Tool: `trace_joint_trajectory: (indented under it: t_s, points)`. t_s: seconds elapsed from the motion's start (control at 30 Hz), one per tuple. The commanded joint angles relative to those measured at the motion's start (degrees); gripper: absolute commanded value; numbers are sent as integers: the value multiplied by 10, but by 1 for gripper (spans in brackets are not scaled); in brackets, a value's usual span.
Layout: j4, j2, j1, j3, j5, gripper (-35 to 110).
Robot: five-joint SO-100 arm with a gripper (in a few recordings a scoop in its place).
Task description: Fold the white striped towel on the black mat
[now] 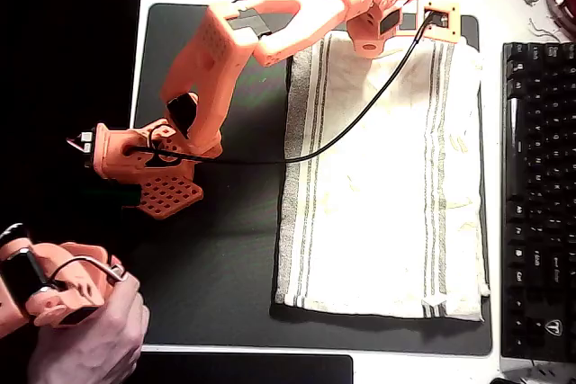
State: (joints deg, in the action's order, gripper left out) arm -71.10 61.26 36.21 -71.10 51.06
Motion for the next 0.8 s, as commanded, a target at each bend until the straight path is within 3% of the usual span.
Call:
trace_joint_trajectory:
  t_s: [0.0,0.77]
  points:
    - [-18,63,9,-15,3,0]
    - [-170,263,-82,-14,61,0]
